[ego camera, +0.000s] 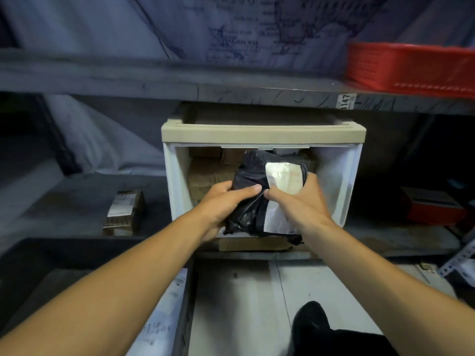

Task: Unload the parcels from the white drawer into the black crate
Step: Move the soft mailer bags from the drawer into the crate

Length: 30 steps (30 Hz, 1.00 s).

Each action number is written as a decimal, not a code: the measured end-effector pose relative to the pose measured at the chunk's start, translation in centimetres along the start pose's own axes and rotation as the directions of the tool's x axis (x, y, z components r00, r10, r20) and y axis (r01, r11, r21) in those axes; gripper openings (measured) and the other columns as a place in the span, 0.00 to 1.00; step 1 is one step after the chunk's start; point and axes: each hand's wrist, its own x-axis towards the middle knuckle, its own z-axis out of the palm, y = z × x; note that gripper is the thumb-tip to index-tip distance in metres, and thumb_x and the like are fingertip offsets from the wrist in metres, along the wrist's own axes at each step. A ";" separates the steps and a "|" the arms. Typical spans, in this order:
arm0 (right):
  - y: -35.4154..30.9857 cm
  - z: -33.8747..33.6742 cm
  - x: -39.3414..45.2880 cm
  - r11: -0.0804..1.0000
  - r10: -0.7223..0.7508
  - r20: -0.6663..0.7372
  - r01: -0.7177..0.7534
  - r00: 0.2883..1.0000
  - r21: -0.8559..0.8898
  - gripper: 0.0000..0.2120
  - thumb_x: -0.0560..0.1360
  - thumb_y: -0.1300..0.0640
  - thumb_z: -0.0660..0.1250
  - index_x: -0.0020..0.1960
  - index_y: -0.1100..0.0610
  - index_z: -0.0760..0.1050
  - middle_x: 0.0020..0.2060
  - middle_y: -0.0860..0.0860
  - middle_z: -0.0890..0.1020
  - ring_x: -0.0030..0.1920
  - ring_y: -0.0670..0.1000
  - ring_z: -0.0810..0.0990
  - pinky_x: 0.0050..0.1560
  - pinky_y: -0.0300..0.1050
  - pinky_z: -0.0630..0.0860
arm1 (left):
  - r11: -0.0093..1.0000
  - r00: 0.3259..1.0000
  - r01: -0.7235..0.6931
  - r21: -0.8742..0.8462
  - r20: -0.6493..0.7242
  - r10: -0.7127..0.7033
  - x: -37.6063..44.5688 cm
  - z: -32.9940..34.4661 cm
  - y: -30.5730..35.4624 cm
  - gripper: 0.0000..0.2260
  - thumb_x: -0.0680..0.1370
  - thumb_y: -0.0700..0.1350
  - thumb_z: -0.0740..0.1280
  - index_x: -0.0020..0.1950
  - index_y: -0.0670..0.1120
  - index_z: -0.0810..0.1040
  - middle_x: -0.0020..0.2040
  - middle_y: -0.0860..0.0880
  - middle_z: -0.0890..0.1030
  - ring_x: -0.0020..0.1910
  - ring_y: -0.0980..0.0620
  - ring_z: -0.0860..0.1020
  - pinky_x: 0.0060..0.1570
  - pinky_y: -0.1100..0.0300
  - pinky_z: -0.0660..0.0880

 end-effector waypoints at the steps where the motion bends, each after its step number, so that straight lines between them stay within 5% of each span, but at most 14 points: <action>1: -0.4 0.9 -0.6 1.000 -0.014 0.033 0.014 0.999 0.022 0.32 0.67 0.50 0.79 0.64 0.49 0.65 0.52 0.43 0.76 0.53 0.48 0.77 0.43 0.43 0.74 | 1.000 1.000 0.007 -0.020 -0.024 -0.008 -0.7 -1.1 0.2 0.15 0.75 0.47 0.76 0.58 0.43 0.83 0.53 0.42 0.87 0.52 0.45 0.86 0.57 0.50 0.81; 10: -3.9 8.5 -3.7 0.970 -0.106 0.296 0.034 0.949 0.239 0.32 0.67 0.52 0.82 0.64 0.47 0.68 0.53 0.42 0.79 0.51 0.41 0.79 0.46 0.39 0.77 | 0.980 0.974 -0.054 -0.194 -0.225 0.009 -5.1 -10.8 1.6 0.08 0.79 0.38 0.70 0.57 0.39 0.82 0.53 0.37 0.85 0.50 0.41 0.85 0.54 0.48 0.82; 21: -2.9 12.0 -2.0 0.855 -0.018 0.446 -0.217 0.895 0.471 0.47 0.57 0.52 0.81 0.72 0.51 0.65 0.56 0.49 0.84 0.53 0.49 0.86 0.53 0.48 0.82 | 0.944 0.948 -0.115 -0.310 -0.319 0.011 -4.1 -14.9 0.2 0.15 0.79 0.43 0.69 0.65 0.39 0.79 0.57 0.38 0.85 0.58 0.38 0.83 0.63 0.40 0.77; 27: -2.7 11.9 -1.8 0.898 -0.062 0.589 -0.212 0.806 0.385 0.21 0.66 0.54 0.77 0.58 0.57 0.81 0.52 0.53 0.88 0.51 0.52 0.87 0.53 0.49 0.83 | 0.964 0.931 -0.123 -0.234 -0.364 0.030 -4.2 -14.5 -0.4 0.11 0.81 0.44 0.69 0.62 0.44 0.80 0.54 0.44 0.86 0.55 0.43 0.85 0.61 0.43 0.79; 30: -2.7 12.1 -2.1 0.904 -0.093 0.500 -0.137 0.861 0.405 0.18 0.69 0.59 0.79 0.57 0.55 0.81 0.49 0.49 0.88 0.50 0.49 0.87 0.49 0.45 0.83 | 0.984 0.828 -0.118 0.136 -0.533 0.173 -4.2 -13.9 -0.9 0.14 0.77 0.49 0.74 0.60 0.48 0.75 0.55 0.48 0.83 0.54 0.48 0.83 0.59 0.47 0.79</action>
